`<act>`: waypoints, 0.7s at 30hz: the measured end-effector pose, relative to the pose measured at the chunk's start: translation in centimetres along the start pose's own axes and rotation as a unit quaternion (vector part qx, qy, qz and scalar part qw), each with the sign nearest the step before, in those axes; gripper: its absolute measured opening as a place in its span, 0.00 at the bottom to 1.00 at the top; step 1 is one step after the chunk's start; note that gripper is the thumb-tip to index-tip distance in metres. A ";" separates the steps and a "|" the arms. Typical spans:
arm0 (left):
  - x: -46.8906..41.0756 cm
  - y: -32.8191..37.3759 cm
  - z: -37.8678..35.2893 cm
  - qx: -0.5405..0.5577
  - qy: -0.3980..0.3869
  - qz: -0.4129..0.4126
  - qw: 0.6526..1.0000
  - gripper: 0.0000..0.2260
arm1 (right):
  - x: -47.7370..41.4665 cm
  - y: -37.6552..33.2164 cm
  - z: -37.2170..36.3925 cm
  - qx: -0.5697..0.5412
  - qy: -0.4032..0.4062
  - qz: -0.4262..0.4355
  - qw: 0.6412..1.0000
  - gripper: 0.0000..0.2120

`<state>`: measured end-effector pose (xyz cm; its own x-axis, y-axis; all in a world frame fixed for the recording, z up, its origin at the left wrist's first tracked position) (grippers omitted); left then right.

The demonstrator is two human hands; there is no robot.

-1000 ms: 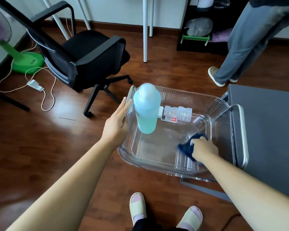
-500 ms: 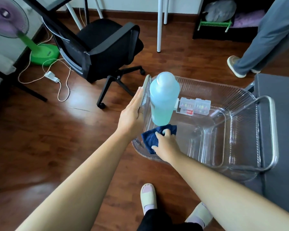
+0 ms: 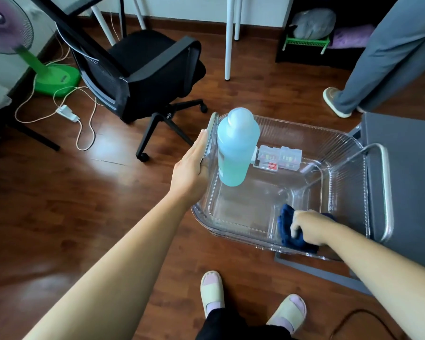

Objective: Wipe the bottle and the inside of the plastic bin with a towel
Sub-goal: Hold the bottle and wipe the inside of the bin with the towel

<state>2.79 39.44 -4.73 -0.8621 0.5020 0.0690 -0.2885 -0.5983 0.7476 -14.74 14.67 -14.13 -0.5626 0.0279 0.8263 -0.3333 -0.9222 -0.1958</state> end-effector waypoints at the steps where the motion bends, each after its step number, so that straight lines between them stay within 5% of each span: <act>1: 0.0 0.0 0.0 0.002 0.001 0.001 1.000 0.27 | 0.3 0.5 -0.1 -0.009 -0.007 -0.018 1.000 0.19; 14: -0.2 -0.3 0.5 -0.025 0.007 -0.013 1.000 0.29 | -4.1 -15.1 -0.8 -0.075 0.156 0.149 0.974 0.25; 18: -0.1 -0.6 0.5 -0.028 0.004 -0.012 1.000 0.29 | -3.4 -11.4 -0.8 -0.076 0.140 0.172 0.972 0.22; 21: 0.0 -0.5 0.5 -0.025 0.002 -0.011 1.000 0.30 | -2.9 -5.5 0.8 -0.101 0.190 0.080 0.973 0.24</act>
<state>3.15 40.04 -4.84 -0.8567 0.5133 0.0506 -0.3279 -0.6175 0.7150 -10.67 19.40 -15.04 -0.8459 0.0670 0.5291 -0.3393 -0.8330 -0.4370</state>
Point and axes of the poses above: each hand's wrist, its own x-axis away from the middle knuckle, its own z-axis out of the back of the hand, y = z × x, the point moved 2 cm from there along -x, towards the middle knuckle, and after that the axes turned 4 degrees about -y, right-handed, at the moved point
